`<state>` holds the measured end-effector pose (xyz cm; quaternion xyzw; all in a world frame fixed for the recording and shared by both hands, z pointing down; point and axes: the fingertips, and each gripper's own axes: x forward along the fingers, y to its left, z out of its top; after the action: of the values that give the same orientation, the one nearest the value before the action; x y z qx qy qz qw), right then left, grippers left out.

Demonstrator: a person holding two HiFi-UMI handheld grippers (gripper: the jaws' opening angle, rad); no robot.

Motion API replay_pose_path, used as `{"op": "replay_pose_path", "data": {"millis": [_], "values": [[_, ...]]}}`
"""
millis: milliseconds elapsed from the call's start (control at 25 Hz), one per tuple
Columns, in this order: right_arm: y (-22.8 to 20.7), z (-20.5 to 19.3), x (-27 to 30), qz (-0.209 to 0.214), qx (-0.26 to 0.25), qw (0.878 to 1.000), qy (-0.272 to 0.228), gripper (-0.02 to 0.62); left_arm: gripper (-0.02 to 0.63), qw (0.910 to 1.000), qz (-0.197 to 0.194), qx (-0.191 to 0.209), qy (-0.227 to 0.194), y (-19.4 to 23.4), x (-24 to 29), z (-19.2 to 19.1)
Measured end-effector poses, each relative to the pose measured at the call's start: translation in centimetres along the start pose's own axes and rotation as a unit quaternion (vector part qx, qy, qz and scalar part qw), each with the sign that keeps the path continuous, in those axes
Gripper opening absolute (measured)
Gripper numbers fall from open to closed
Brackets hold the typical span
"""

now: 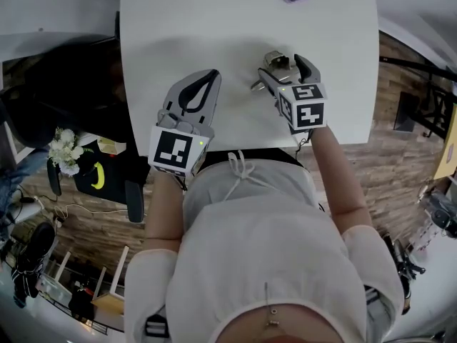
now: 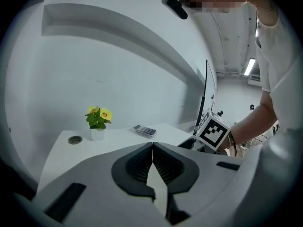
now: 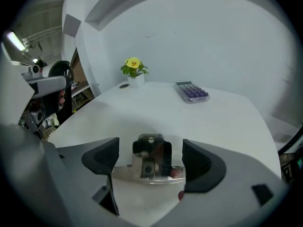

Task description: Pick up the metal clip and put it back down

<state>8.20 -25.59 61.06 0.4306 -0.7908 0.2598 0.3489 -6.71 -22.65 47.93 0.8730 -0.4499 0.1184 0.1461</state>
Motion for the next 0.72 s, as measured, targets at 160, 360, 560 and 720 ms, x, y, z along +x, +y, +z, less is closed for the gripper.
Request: {"op": "replay_pose_path", "data": {"millis": [160,360,560,720], "values": [[-0.3,-0.6,1.5,-0.011,-0.013,0.999,0.033,0.376,0.018,0.9999,0.006,-0.007,0.011,1.2,0.9,-0.4],[-0.4,-1.1,2.0,-0.036,-0.034,0.998,0.048,0.296,0.018,0.9998,0.007,-0.013,0.014,2.4,1.0,-1.2],[-0.2,-1.3,2.2,-0.031,-0.037,0.997,0.059,0.295,0.018,0.9998,0.007,-0.012,0.015,2.4,1.0,-1.1],[0.0,-1.1,1.7,-0.025,-0.034,0.998,0.053,0.295,0.018,0.9999,0.009,-0.005,0.008,2.1,0.4,-0.1]]}}
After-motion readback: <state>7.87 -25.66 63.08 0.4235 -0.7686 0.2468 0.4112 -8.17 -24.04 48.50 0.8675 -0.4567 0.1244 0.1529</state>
